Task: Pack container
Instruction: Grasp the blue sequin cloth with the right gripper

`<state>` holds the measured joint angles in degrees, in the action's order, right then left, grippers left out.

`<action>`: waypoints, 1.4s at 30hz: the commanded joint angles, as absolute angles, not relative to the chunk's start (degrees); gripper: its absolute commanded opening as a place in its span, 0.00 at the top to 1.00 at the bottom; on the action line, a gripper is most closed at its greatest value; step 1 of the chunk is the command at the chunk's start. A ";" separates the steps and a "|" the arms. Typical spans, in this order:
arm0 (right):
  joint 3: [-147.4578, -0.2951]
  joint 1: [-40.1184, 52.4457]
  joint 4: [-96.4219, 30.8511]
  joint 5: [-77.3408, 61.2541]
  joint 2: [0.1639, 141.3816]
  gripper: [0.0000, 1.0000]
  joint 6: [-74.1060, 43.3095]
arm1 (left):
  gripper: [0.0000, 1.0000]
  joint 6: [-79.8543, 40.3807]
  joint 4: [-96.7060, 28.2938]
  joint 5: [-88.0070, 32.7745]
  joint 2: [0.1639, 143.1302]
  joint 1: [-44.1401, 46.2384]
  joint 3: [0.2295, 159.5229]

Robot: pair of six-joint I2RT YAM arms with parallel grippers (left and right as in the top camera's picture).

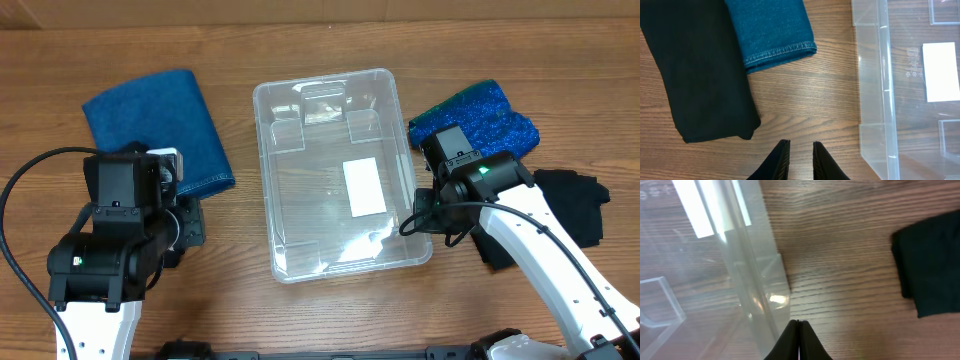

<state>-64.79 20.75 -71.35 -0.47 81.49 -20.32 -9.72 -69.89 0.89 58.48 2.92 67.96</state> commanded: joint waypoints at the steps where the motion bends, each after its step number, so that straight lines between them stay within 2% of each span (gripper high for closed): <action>1: -64.71 20.86 -70.67 -4.64 81.34 0.96 -17.52 | 0.82 -9.43 -69.82 0.45 58.50 3.03 69.38; 6: -64.71 20.86 -69.63 -4.27 81.34 0.96 -17.56 | 0.81 -9.43 -69.80 0.45 58.50 3.03 69.38; 9: -67.83 20.45 -67.48 7.05 81.25 0.91 -22.50 | 0.76 -9.43 -69.80 0.43 58.50 3.03 69.38; 10: -69.54 20.05 -67.72 9.78 81.08 0.85 -23.64 | 0.73 -9.43 -69.80 0.43 58.50 3.03 69.38; 11: -72.12 19.27 -67.79 12.58 80.77 0.62 -24.77 | 0.68 -9.43 -69.80 0.43 58.50 3.03 69.38; 12: -74.32 18.28 -67.48 13.96 80.47 0.25 -25.47 | 0.62 -9.43 -69.80 0.43 58.50 3.03 69.38; 13: -77.62 15.73 -66.15 14.33 80.12 0.08 -25.58 | 0.59 -9.43 -69.80 0.43 58.50 3.03 69.38; 14: -79.42 12.75 -64.49 13.65 80.03 0.00 -25.65 | 0.51 -9.43 -69.80 0.43 58.50 3.03 69.38; 19: -79.85 -6.94 -59.66 -2.68 83.57 0.00 -25.71 | 0.50 -9.41 -69.80 0.45 58.50 3.03 69.38; 24: -79.83 -18.00 -60.07 -16.84 95.09 0.00 -23.40 | 0.49 -9.41 -69.80 0.45 58.50 3.03 69.38; 31: -79.50 -18.52 -56.62 -19.94 107.37 0.00 -21.50 | 0.49 -9.41 -69.82 0.45 58.50 3.03 69.38; 42: -68.29 -19.35 -43.57 -15.05 107.53 0.00 -27.09 | 0.49 -9.39 -69.84 0.47 58.50 3.03 69.38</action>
<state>-70.57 -19.14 -46.15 -16.64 107.63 -25.65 -9.47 -69.89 0.86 58.48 2.92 67.99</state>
